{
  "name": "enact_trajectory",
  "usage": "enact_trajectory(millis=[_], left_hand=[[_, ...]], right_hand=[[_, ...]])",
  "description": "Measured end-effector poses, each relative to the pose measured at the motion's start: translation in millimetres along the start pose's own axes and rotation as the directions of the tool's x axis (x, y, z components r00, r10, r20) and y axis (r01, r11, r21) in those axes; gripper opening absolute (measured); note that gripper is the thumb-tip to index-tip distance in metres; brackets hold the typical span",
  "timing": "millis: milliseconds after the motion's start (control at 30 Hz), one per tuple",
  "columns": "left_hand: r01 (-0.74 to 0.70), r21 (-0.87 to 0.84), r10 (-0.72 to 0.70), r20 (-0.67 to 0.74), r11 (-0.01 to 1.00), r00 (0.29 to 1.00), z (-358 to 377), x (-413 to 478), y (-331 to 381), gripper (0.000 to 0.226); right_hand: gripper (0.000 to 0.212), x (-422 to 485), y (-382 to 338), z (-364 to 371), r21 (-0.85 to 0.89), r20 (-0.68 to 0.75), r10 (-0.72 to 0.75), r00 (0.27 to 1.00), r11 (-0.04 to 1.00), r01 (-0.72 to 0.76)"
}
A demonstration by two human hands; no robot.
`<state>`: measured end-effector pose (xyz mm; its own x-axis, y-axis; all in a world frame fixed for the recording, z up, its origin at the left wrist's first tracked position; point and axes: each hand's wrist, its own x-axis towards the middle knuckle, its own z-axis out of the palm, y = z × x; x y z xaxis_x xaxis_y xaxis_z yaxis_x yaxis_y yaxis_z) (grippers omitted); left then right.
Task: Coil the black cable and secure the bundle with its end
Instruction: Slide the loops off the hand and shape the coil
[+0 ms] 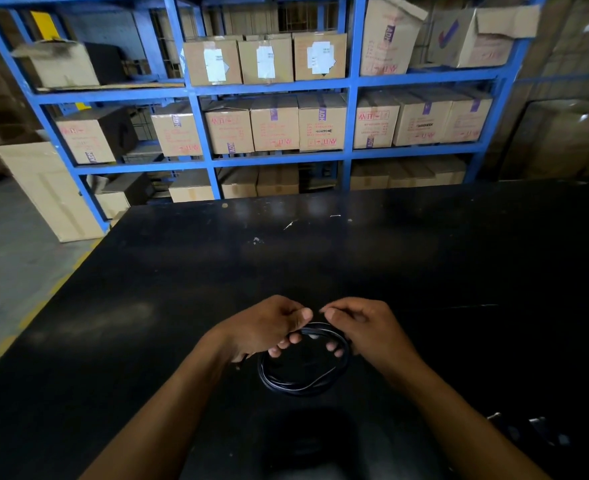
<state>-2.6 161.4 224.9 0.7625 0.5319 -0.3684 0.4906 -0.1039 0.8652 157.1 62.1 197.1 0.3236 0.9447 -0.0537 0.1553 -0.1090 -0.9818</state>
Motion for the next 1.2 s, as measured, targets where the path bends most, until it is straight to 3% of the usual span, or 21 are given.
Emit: enact_trajectory(millis=[200, 267, 367, 500, 667, 867, 1033, 1200], left_hand=[[-0.051, -0.002, 0.050, -0.157, 0.999, 0.986, 3.8, 3.0, -4.4, 0.019], [-0.089, -0.037, 0.081, -0.175, 0.995, 0.981, 3.4, 2.6, -5.0, 0.020], [-0.136, -0.083, 0.119, -0.182, 0.987, 0.976, 7.0, 1.2, -5.2, 0.022], [-0.196, -0.185, 0.158, -0.199, 0.963, 0.967, 16.6, -5.0, -13.1, 0.022], [-0.266, -0.316, 0.158, -0.328, 0.911, 0.931, 33.7, -7.0, -25.6, 0.023], [-0.195, -0.367, 0.095, -0.273, 0.909, 0.957, 42.2, -11.7, -38.2, 0.025], [-0.233, -0.137, 0.160, -0.405, 0.963, 0.900, 58.0, 3.6, -44.9, 0.022], [-0.265, 0.004, 0.258, -0.243, 0.964, 0.935, 86.0, 29.4, -38.1, 0.039]], right_hand=[[0.007, -1.2, 14.0, -5.2, -0.037, 0.001, -0.093, 0.996, 0.995, 0.093], [0.021, -4.1, 16.5, -5.0, -0.072, 0.009, -0.140, 0.990, 0.987, 0.141], [0.022, -8.1, 16.0, -3.2, -0.215, -0.090, -0.238, 0.967, 0.953, 0.215], [0.009, -9.0, 17.8, -2.1, -0.161, -0.215, -0.267, 0.939, 0.958, 0.235], [0.011, -14.6, 28.3, 11.7, -0.196, -0.307, -0.311, 0.899, 0.945, 0.260], [0.017, -34.1, 41.9, 29.7, -0.295, -0.431, -0.319, 0.844, 0.934, 0.202], [0.015, -54.8, 45.5, 38.2, -0.365, -0.488, -0.271, 0.830, 0.927, 0.088], [0.013, -80.9, 50.6, 19.6, -0.403, -0.640, -0.249, 0.727, 0.914, -0.042]])
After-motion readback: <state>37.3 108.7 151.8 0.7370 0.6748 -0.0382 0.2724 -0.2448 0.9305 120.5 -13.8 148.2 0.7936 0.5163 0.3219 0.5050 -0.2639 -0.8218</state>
